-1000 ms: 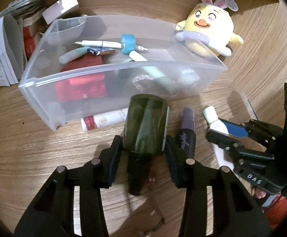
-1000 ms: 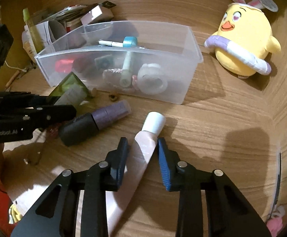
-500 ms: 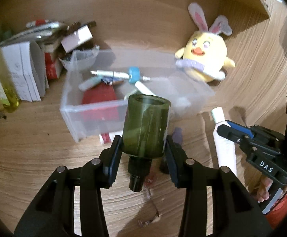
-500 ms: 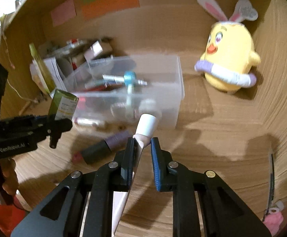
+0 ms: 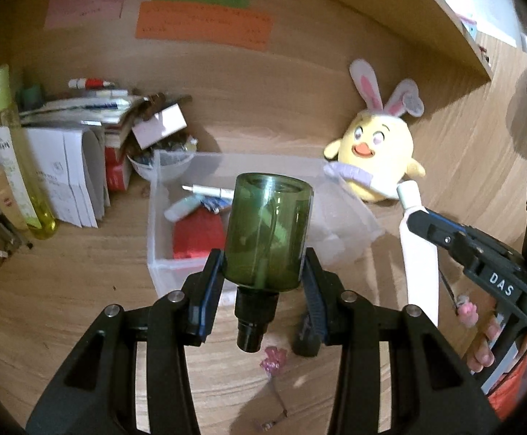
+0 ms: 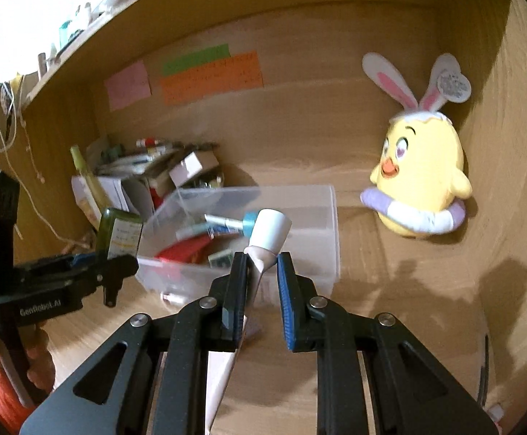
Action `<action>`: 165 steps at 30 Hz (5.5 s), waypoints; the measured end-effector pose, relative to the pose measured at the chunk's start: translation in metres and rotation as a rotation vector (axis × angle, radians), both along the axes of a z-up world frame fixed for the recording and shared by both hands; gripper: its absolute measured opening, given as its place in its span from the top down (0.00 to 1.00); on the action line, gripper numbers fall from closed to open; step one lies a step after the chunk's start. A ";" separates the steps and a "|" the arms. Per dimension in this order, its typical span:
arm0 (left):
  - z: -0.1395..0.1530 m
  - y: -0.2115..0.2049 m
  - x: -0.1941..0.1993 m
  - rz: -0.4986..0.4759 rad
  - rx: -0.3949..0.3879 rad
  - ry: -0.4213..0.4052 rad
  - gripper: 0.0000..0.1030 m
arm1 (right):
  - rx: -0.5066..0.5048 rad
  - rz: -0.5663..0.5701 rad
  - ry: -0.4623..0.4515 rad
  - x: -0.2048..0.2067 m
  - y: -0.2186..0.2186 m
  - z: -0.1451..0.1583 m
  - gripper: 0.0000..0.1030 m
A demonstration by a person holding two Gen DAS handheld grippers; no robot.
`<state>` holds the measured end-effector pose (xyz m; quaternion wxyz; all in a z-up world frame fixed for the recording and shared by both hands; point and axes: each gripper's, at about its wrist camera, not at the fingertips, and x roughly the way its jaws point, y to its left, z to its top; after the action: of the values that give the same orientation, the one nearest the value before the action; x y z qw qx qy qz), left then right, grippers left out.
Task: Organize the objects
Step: 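Carry bottle and lotion tube into the clear box and open both tools, then withdraw both tools toward the purple tube and beige tube, then grasp the purple spray bottle with the right tool while the left grasps the beige tube, then carry spray bottle and beige tube into the clear box and open both tools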
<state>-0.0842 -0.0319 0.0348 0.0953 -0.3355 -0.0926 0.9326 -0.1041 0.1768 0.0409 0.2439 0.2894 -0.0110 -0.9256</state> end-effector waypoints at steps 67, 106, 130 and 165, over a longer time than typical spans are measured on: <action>-0.030 0.002 -0.014 -0.049 -0.083 -0.079 0.56 | 0.117 -0.031 -0.056 -0.027 -0.032 -0.032 0.46; -0.088 0.023 -0.037 -0.196 -0.187 -0.270 0.47 | 0.055 0.093 -0.388 -0.033 -0.048 -0.111 0.45; -0.099 0.021 -0.019 -0.189 -0.183 -0.239 0.86 | 0.152 0.150 -0.311 -0.020 -0.054 -0.112 0.77; 0.007 0.009 0.010 -0.043 -0.125 0.082 0.86 | -0.004 0.088 0.007 -0.005 -0.029 0.009 0.77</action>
<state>-0.0740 -0.0231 0.0415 0.0981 -0.3042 -0.0230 0.9473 -0.1094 0.1473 0.0504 0.2848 0.2857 0.0009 -0.9150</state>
